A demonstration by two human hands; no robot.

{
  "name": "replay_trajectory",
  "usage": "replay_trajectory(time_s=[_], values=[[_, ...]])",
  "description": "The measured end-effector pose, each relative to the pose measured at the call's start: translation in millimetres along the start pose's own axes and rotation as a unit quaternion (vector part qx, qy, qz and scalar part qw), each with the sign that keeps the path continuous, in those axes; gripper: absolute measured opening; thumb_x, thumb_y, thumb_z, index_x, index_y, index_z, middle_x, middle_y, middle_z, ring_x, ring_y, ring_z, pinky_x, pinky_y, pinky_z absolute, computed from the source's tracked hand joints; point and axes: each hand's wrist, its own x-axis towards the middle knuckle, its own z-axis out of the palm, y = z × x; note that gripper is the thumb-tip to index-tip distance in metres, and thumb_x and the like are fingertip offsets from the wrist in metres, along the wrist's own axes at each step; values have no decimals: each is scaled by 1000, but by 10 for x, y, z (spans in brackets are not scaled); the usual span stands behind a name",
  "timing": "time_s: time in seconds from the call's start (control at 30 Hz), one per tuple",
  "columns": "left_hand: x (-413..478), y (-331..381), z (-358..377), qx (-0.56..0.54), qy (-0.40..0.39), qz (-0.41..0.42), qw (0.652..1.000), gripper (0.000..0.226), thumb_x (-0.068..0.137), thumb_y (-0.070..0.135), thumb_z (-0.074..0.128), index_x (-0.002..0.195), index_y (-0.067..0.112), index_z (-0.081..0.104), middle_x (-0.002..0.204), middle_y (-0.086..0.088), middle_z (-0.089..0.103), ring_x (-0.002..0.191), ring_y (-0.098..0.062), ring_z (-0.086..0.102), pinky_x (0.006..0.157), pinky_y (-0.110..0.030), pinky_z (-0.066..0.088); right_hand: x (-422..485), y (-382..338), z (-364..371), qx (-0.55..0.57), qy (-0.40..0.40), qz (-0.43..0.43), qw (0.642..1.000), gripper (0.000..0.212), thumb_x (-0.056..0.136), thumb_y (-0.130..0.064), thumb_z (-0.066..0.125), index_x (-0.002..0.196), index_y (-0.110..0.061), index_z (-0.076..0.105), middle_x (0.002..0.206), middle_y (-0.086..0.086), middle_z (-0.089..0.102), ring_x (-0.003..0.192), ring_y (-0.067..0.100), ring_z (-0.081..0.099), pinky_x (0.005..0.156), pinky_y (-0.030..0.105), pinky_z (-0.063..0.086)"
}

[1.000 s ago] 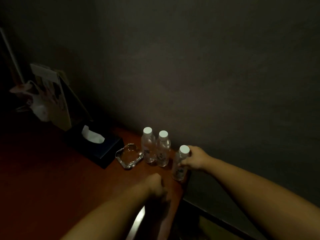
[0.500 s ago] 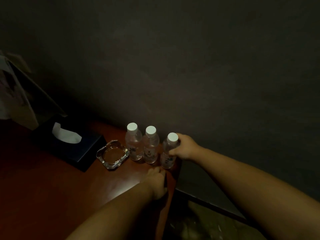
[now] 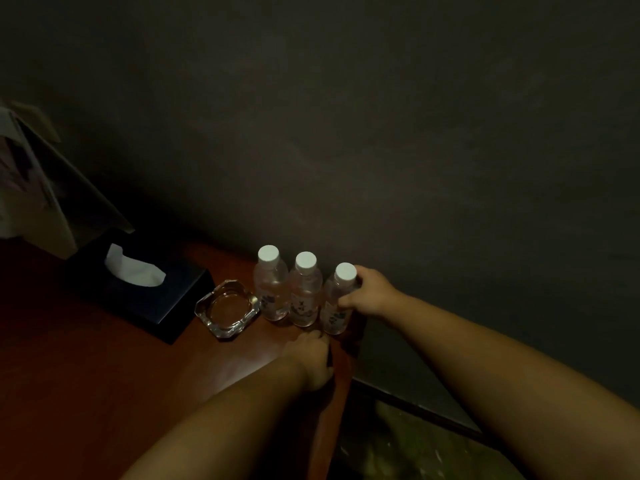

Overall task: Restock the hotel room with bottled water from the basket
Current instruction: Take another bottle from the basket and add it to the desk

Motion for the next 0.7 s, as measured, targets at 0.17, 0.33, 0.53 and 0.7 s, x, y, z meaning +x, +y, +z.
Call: replay_trajectory(time_s=[0.17,0.33,0.53,0.7], values=[[-144,11,-126,13,-25,-15,999,41,84,37,56,119,15,54,128,-13,56,116,-32,54,95,-38,45,-132,51,-37,-23,10,0,1000,88,66,-4,78,141,-18,34,138,8,47,125,27,47,101,39,45],[-285,194,-370,26,-21,-24,999,38,88,37,54,112,7,58,121,-16,60,111,-33,57,90,-36,46,-444,268,-198,-115,-8,44,992,67,70,-15,78,130,-14,48,127,9,56,114,24,55,97,36,48],[-343,1046,-430,44,-58,13,997,35,90,26,56,122,12,55,129,-11,56,117,-28,54,100,-38,45,-1178,857,-651,-192,47,43,979,46,82,-17,68,126,-14,56,126,7,60,115,21,56,94,28,45],[-475,2212,-265,99,-18,81,992,36,86,31,57,119,16,58,125,-8,58,113,-25,56,97,-36,47,-2117,1670,-1154,-275,110,81,952,41,88,-8,51,128,-18,53,130,10,55,116,28,54,96,36,47]])
